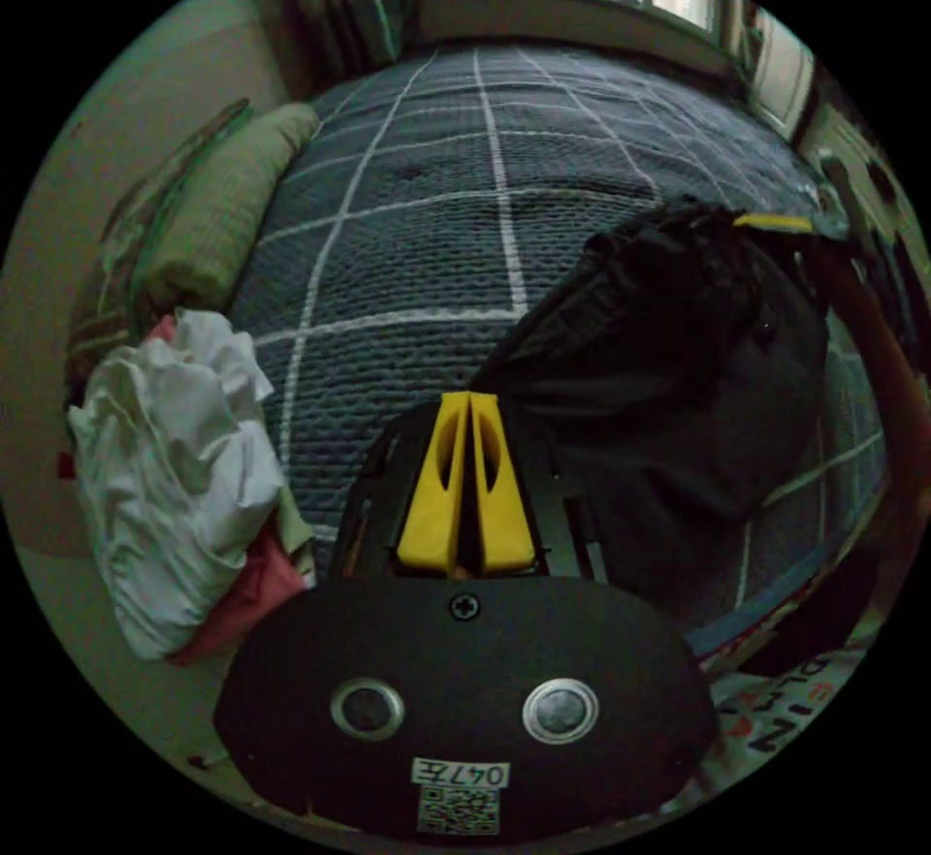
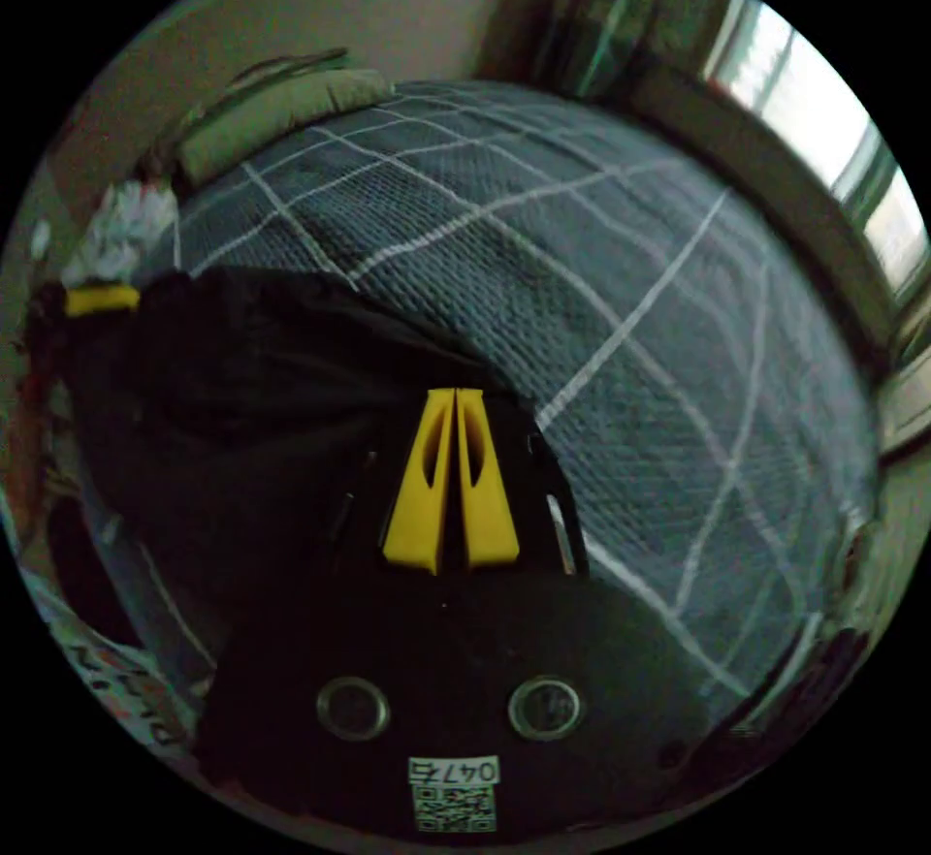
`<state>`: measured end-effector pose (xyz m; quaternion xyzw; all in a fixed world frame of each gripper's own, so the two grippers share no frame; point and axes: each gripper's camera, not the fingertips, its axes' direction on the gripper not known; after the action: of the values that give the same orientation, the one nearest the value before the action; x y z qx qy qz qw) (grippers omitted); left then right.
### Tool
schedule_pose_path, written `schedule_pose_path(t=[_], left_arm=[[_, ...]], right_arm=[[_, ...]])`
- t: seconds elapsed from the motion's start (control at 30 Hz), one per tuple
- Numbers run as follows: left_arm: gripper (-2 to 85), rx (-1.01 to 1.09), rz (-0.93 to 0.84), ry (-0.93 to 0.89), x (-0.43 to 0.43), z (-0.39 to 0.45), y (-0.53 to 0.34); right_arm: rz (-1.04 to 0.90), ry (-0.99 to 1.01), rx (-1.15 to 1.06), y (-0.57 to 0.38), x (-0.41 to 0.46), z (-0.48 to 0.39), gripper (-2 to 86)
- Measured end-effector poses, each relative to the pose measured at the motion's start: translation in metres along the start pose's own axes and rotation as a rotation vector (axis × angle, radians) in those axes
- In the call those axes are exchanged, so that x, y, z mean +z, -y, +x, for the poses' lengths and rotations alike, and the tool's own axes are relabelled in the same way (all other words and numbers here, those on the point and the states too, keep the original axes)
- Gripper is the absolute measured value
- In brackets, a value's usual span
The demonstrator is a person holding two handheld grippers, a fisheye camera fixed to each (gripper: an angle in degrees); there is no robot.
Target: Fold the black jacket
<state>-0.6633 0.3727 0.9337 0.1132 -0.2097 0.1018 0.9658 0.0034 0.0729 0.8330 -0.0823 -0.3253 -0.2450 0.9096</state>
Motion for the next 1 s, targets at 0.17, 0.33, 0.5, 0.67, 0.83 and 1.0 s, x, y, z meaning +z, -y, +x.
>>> schedule_pose_path(t=[0.17, 0.33, 0.5, 0.67, 0.83, 1.0], left_arm=[[-0.8, -0.063, 0.186, -0.037, -0.046, -0.008, -0.018], [-0.8, 0.004, 0.216, -0.091, -0.051, 0.009, -0.025], [-0.8, 0.003, 0.086, 0.01, -0.01, 0.027, -0.017], [-0.8, -0.032, 0.169, -0.01, -0.031, 0.023, -0.035], [-0.9, -0.046, 0.258, -0.083, -0.065, 0.017, -0.069], [-1.0, 0.067, 0.204, -0.147, -0.051, 0.049, -0.063]], right_arm=[[0.229, 0.044, 0.052, -0.024, -0.03, -0.011, -0.5], [0.38, -0.044, -0.07, -0.05, -0.056, -0.077, -0.5], [0.385, 0.013, -0.343, -0.026, -0.047, -0.165, -0.5], [0.201, -0.007, -0.433, 0.018, 0.018, -0.22, -0.5], [0.251, 0.083, -0.331, 0.014, 0.012, -0.227, -0.5], [0.306, -0.039, -0.34, -0.038, -0.019, -0.264, -0.5]])
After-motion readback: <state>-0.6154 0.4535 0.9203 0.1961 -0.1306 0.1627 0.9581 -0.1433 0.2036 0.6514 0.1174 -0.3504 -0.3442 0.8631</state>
